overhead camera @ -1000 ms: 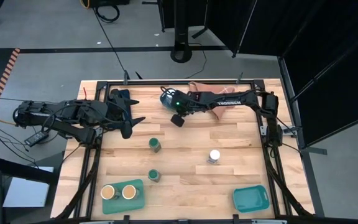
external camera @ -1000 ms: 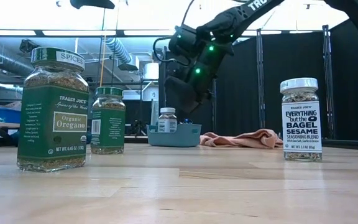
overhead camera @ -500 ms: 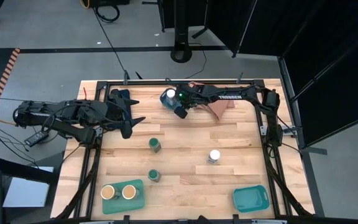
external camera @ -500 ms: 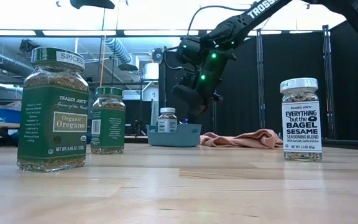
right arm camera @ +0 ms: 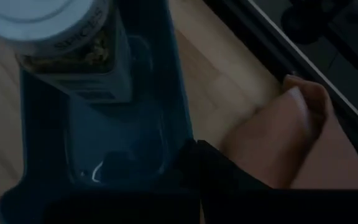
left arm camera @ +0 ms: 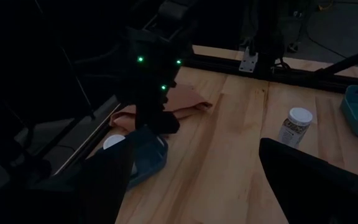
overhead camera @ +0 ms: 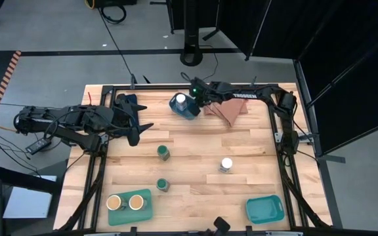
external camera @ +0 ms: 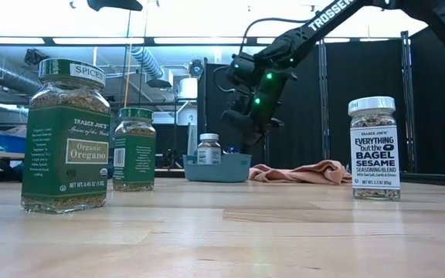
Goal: Sort spices by type
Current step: Put the top green seasoning bottle into the green bin
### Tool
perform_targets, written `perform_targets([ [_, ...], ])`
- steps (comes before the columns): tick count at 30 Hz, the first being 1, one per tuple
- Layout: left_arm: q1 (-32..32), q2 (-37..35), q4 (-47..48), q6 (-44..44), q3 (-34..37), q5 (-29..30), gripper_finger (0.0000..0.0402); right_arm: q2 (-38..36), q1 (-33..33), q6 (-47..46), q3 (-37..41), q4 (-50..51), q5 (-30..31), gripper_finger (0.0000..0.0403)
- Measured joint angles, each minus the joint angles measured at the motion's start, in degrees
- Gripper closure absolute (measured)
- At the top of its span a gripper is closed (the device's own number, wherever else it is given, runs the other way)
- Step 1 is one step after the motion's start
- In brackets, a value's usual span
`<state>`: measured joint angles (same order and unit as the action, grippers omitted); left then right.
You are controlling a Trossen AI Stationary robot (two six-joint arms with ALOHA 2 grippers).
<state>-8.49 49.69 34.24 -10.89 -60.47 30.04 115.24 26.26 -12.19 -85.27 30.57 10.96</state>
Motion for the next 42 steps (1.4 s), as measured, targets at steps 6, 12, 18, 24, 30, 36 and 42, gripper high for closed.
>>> perform_targets([
  [6,-0.01,0.01,0.00,0.67,-0.01,0.00,0.0051,-0.11,-0.16,0.15,0.00,0.08,-0.13,0.0402],
  [12,0.00,0.00,0.00,1.62,0.00,0.00,0.0051,-0.15,0.16,0.98,0.00,0.28,-0.07,0.0402],
  [18,-0.02,0.01,0.00,1.64,0.00,-0.01,0.0051,-0.17,1.86,1.68,0.00,0.28,1.12,0.0402],
  [24,0.00,0.01,0.00,1.66,-0.01,-0.02,0.0051,-0.17,2.77,1.74,0.00,0.07,1.68,0.0402],
  [30,-0.01,0.00,0.00,1.66,-0.01,-0.01,0.0051,-0.17,4.33,1.86,-0.02,-0.04,2.51,0.0402],
  [36,0.00,0.00,0.00,2.10,0.00,0.00,0.0051,-0.22,5.47,2.20,-0.03,-0.09,2.14,0.0402],
  [42,0.00,0.00,0.00,3.05,0.00,0.00,0.0051,-0.28,4.32,3.90,-3.99,-0.08,-9.82,0.0402],
])
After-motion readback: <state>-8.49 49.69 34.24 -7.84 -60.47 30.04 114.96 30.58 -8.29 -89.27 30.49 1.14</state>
